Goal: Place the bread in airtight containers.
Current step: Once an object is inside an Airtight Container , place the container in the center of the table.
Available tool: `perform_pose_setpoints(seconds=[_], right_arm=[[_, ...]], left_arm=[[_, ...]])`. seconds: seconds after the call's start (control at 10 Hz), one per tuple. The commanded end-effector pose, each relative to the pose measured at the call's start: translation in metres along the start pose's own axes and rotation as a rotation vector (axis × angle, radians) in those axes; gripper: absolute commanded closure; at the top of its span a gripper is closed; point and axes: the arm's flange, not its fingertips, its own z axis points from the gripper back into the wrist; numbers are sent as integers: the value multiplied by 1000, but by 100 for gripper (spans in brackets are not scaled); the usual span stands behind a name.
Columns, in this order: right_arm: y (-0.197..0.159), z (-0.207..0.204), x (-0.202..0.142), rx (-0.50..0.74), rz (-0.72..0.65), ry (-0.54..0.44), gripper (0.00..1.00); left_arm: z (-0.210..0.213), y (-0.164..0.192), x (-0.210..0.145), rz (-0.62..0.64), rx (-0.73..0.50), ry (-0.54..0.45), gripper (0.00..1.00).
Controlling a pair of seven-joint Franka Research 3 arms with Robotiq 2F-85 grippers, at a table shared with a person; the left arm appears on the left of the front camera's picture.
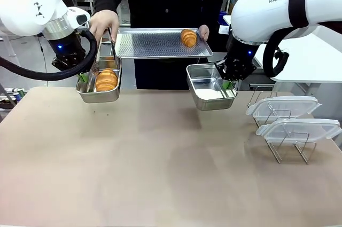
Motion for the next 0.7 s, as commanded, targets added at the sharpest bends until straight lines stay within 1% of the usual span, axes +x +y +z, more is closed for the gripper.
perform_pose_setpoints(seconds=[0.0, 0.3, 0.4, 0.5, 0.6], right_arm=[[0, 6, 0, 3, -4, -13, 100], [0, 6, 0, 3, -4, -13, 100], [0, 6, 0, 3, -4, -13, 100], [0, 6, 0, 3, -4, -13, 100], [0, 6, 0, 3, -4, -13, 100]], left_arm=[[4, 0, 1, 3, 3, -17, 100], [4, 0, 1, 3, 3, -17, 100], [0, 0, 0, 0, 0, 0, 95], [-7, 5, -2, 30, -7, 29, 95], [-15, 9, -5, 59, 13, 56, 95]])
